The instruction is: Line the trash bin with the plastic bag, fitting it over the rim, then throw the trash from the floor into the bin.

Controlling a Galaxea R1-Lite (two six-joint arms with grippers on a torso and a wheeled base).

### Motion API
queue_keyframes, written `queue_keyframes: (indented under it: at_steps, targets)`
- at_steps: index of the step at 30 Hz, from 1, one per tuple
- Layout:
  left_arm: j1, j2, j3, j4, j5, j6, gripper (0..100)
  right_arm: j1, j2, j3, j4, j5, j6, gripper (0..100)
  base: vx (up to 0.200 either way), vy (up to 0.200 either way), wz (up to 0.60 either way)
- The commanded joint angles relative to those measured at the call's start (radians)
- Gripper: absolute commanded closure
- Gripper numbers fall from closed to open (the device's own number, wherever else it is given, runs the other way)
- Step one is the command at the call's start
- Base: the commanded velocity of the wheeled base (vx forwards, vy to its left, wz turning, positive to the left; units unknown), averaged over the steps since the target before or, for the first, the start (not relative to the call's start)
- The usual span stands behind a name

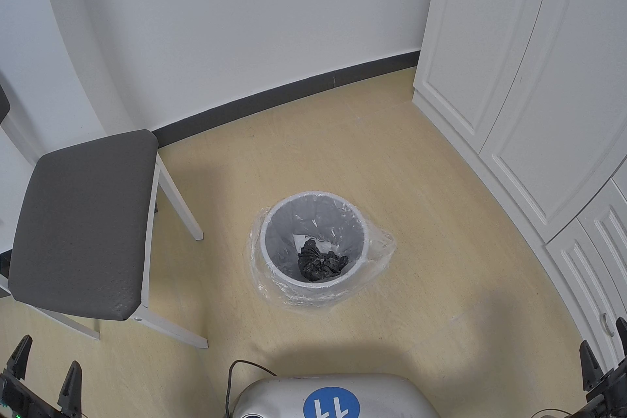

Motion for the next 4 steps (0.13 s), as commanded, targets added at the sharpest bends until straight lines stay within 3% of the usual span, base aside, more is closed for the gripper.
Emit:
queue_keyframes:
  at_steps: [1, 4]
  targets:
    - [0.000, -0.016, 0.016, 0.000, 0.000, -0.002, 0, 0.000, -0.015, 0.018, -0.001, 0.000, 0.000, 0, 0.000, 0.000, 0.00]
    - [0.000, -0.016, 0.016, 0.000, 0.000, 0.000, 0, 0.000, -0.015, 0.016, -0.001, 0.000, 0.002, 0, 0.000, 0.000, 0.00]
